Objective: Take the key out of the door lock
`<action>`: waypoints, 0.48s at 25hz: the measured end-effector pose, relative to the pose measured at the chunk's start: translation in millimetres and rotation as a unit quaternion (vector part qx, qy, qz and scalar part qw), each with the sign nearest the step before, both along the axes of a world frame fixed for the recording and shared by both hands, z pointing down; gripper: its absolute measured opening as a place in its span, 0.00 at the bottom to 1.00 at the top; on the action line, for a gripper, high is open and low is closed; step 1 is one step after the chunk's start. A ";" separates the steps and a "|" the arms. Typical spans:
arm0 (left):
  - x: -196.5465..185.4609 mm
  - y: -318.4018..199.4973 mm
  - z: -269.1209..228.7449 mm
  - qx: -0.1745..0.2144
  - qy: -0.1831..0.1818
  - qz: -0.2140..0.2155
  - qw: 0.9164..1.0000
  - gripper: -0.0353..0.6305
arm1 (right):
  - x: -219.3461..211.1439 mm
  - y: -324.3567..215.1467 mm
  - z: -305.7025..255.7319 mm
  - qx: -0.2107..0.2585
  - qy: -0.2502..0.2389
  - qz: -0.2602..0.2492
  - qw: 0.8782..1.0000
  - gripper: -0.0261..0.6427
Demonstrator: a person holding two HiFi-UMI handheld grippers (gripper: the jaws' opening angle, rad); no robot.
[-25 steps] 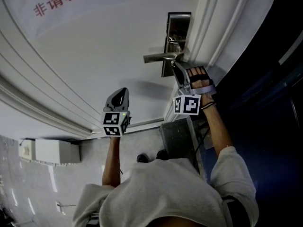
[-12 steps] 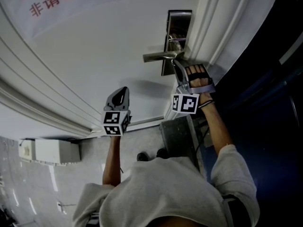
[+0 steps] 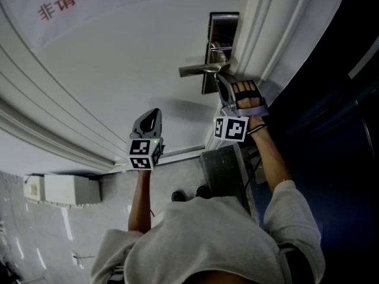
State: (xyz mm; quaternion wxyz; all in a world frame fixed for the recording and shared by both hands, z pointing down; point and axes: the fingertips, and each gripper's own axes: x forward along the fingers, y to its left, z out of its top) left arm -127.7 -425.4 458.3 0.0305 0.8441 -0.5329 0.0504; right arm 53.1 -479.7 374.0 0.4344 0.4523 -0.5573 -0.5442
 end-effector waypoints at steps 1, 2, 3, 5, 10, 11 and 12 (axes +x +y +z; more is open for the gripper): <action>-0.5 0.8 -0.1 0.000 0.000 0.000 1.000 0.08 | 0.0 0.3 -0.1 -0.002 -0.002 0.000 1.000 0.08; -0.8 1.7 -0.2 0.000 -0.001 -0.001 1.000 0.08 | 0.0 0.4 -0.4 -0.003 -0.003 0.001 1.000 0.08; -0.7 2.7 -0.4 0.000 0.000 -0.001 1.000 0.08 | 0.1 0.6 -0.7 -0.004 -0.004 0.003 1.000 0.08; -0.1 4.8 -0.4 0.000 0.001 0.000 1.000 0.08 | 0.7 2.0 -1.3 -0.005 -0.005 0.006 1.000 0.08; -0.1 7.9 1.8 -0.001 0.000 0.002 1.000 0.08 | 2.6 16.1 -1.6 -0.001 -0.011 -0.002 1.000 0.08; 1.3 8.3 1.7 -0.001 0.000 0.003 1.000 0.08 | 3.2 18.7 -1.5 0.000 -0.011 -0.003 1.000 0.08; 3.0 8.9 1.5 0.000 0.001 0.005 1.000 0.08 | 3.9 21.4 -1.1 0.000 -0.011 -0.003 1.000 0.08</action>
